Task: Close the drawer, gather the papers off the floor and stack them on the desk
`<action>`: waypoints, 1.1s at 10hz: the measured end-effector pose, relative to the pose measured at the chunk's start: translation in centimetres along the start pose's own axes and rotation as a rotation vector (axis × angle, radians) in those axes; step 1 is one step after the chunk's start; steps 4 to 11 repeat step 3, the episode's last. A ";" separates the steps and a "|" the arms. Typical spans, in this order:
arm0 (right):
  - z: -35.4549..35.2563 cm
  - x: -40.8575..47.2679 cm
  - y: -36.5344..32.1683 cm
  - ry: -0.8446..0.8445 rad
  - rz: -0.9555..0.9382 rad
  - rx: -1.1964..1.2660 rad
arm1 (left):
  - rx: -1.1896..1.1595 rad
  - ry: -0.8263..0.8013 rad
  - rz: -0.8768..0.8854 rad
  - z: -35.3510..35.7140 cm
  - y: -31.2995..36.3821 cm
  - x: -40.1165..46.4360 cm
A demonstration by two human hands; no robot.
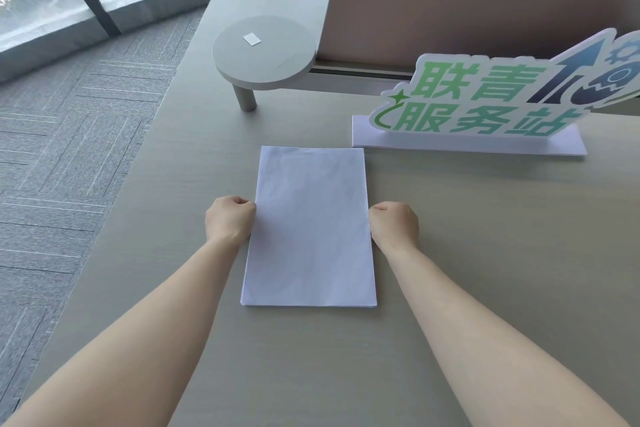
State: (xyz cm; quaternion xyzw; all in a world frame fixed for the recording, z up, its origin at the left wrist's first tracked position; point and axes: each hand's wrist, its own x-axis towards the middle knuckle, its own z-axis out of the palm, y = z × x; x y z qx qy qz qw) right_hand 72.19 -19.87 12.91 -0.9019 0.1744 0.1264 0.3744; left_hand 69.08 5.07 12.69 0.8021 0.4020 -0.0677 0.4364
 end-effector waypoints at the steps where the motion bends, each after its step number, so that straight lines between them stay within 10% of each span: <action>1: 0.0 0.0 0.8 0.003 0.015 0.042 | -0.014 0.001 -0.003 -0.3 -0.3 -0.4; 11: -0.6 -1.1 2.8 0.006 0.028 0.160 | -0.018 0.054 0.076 -0.4 -1.3 -2.9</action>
